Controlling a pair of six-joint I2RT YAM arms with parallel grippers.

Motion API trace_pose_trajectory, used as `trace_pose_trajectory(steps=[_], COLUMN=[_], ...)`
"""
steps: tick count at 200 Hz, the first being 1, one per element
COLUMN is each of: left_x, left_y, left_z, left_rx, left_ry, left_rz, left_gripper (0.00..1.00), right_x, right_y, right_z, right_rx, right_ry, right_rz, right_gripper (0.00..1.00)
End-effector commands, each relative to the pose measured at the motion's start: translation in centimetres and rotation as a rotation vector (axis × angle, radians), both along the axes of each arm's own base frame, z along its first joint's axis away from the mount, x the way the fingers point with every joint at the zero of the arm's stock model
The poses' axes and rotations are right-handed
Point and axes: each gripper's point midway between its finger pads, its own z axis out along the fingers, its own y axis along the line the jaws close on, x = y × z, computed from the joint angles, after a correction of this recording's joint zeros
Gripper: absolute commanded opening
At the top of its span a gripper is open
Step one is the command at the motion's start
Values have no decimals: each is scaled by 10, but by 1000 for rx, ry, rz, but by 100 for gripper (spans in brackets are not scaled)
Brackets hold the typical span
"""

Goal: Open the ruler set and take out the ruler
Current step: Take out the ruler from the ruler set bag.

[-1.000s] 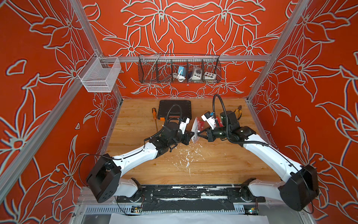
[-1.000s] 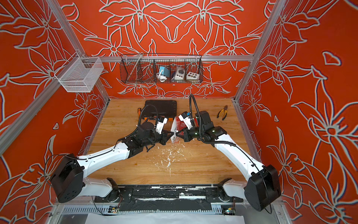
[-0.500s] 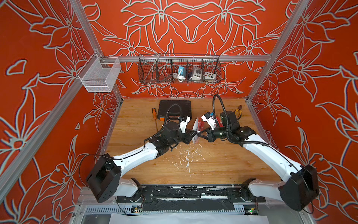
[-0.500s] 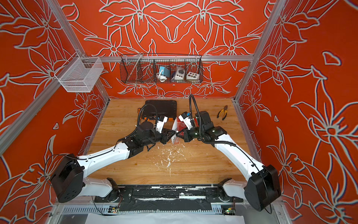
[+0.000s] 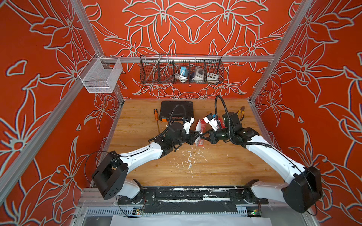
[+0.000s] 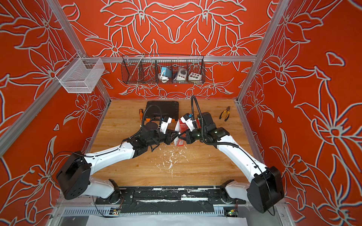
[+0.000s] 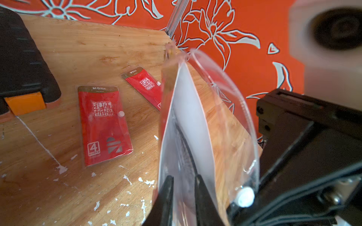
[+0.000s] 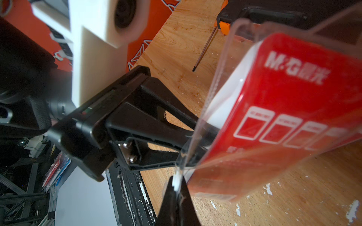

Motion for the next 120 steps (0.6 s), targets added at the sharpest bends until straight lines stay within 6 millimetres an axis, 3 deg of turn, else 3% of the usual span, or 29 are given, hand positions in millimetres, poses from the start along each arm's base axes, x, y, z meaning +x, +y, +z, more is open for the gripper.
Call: trace_pose_trajectory(steps=[1,84,120], left_x=[1,3,2], left_y=[-7,-15,-15], left_z=[14,9,10], left_rx=[-31,3,28], left_ry=[-31,-17,-19], left_rz=[-16,-26,-30], left_gripper=[22,12,13], right_x=[-4,-3,-1], right_y=[0,-4,-7], right_z=[8,10,13], right_rx=[12,-16,-33], right_ry=[-25,-41,-54], right_rz=[35,22,8], right_gripper=[0,0,0])
